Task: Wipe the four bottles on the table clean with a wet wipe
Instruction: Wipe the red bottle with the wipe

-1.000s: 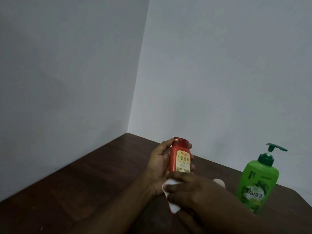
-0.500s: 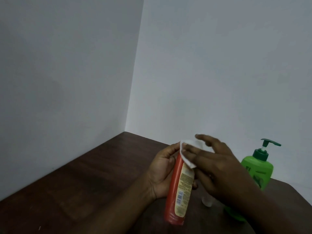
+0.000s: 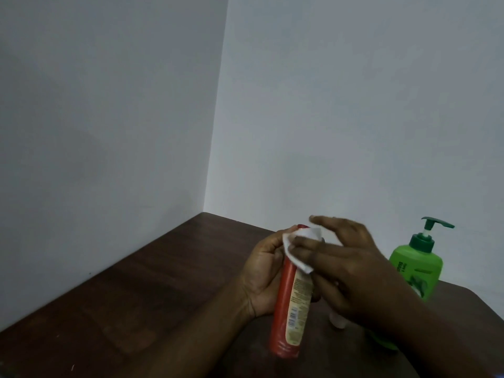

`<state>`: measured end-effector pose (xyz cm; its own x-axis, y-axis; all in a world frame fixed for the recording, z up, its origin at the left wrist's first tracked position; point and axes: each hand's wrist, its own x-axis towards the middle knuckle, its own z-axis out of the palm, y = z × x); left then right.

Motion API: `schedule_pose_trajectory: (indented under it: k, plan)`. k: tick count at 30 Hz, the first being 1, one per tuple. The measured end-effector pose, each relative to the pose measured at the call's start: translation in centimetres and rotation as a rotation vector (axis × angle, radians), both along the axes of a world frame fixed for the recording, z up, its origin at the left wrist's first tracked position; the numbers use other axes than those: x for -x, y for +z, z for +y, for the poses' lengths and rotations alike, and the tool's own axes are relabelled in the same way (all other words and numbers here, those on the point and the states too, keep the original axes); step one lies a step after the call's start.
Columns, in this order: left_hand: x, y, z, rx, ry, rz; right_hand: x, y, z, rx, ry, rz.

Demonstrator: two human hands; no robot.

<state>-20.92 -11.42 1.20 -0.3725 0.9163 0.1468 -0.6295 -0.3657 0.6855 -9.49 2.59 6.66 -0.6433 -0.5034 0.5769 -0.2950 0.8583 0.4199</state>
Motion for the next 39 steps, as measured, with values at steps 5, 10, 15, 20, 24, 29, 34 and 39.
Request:
schedule_pose_trajectory:
  k: [5,10,15,20,24,29,34,39]
  plan:
    - [0.9,-0.1,0.0,-0.022,0.044,-0.002,0.4,-0.4,0.5,0.026,-0.075,0.051]
    - [2.2,-0.1,-0.6,-0.061,0.194,-0.118,-0.4,-2.5,-2.5,-0.043,0.104,-0.181]
    - [3.2,0.1,-1.4,-0.088,0.289,-0.136,-0.9,-2.0,-4.1,-0.058,0.221,-0.212]
    - [2.3,0.3,-1.0,-0.077,0.195,-0.094,-0.3,-1.9,-2.8,-0.108,0.141,-0.149]
    - [0.9,-0.1,-0.3,-0.017,0.097,-0.018,0.6,-1.9,-1.1,-0.057,-0.016,-0.001]
    - [-0.1,-0.5,0.3,0.015,0.132,0.093,0.9,-1.2,0.2,0.04,-0.13,0.14]
    - [-0.2,-0.1,0.3,0.032,0.147,0.163,1.0,-1.0,0.3,0.098,-0.163,0.183]
    - [0.1,0.1,-0.3,0.013,0.12,0.12,0.8,-1.0,0.5,0.097,-0.203,0.227]
